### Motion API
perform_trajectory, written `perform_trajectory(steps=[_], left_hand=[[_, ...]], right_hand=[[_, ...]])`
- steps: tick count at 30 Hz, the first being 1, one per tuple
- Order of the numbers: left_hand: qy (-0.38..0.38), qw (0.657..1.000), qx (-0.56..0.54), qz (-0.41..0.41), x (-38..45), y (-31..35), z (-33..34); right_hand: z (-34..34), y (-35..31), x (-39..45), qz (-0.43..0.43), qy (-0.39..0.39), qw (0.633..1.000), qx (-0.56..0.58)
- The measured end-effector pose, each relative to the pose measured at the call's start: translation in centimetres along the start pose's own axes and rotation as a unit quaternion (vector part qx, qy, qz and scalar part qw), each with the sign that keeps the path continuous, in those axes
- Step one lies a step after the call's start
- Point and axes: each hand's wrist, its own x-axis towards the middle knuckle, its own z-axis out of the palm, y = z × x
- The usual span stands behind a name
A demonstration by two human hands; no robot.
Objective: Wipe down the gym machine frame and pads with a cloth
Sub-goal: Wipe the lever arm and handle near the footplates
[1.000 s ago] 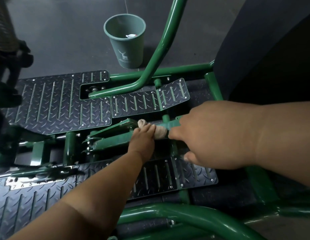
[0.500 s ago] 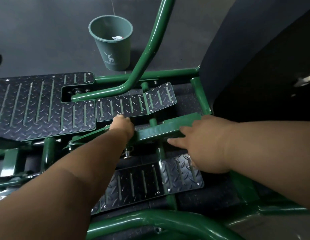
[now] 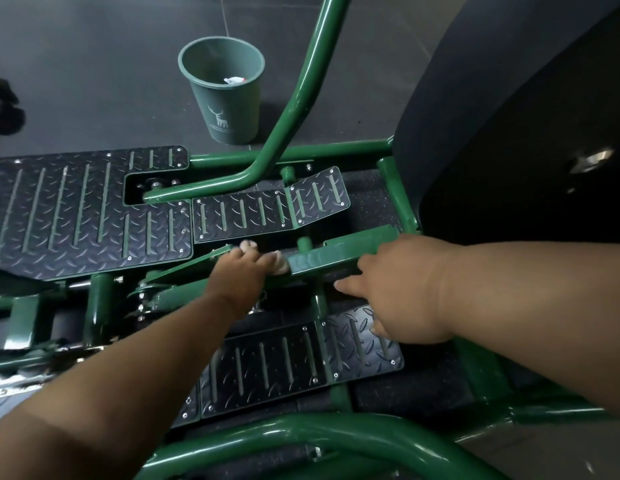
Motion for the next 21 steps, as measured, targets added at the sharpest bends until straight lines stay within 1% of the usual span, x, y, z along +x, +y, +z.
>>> perform_trajectory(steps=[3, 4, 6, 8, 11, 12, 14, 17, 18, 21], left_hand=[[-0.018, 0.985, -0.151, -0.076, -0.3, 1.9, 1.5], [-0.016, 0.980, -0.175, -0.094, -0.2, 2.4, 1.6], [-0.015, 0.976, -0.195, -0.096, 0.5, 4.2, 1.1], [-0.022, 0.978, -0.203, -0.054, 1.6, 6.9, -0.2], [-0.036, 0.987, -0.154, 0.034, 3.6, 10.4, -1.8], [-0.041, 0.988, -0.141, 0.044, 4.1, 10.9, -2.3], [-0.037, 0.990, -0.133, 0.039, 4.5, 10.7, -2.7], [-0.008, 0.994, -0.073, 0.075, 3.8, 9.3, -0.6], [-0.009, 0.995, -0.072, 0.067, 3.5, 8.6, 0.2], [-0.006, 0.991, -0.134, -0.025, 2.7, 6.6, 1.1]], right_hand=[[0.3, -0.9, -0.4, -0.005, 0.027, 1.000, 0.007], [0.6, -1.3, -0.3, -0.007, 0.025, 1.000, 0.012], [1.1, -1.9, 0.1, 0.001, 0.010, 1.000, 0.013], [1.4, -1.6, 0.5, 0.035, 0.008, 0.999, 0.018], [1.7, 0.3, 1.0, 0.115, 0.030, 0.993, -0.010], [1.9, 1.1, 1.1, 0.146, 0.039, 0.988, -0.023], [2.0, 2.5, 0.9, 0.188, 0.060, 0.980, -0.037], [1.5, 4.1, -0.4, 0.199, 0.114, 0.970, -0.078], [1.3, 4.6, -0.9, 0.199, 0.127, 0.966, -0.108], [-0.1, 6.7, -2.3, 0.229, 0.137, 0.931, -0.249]])
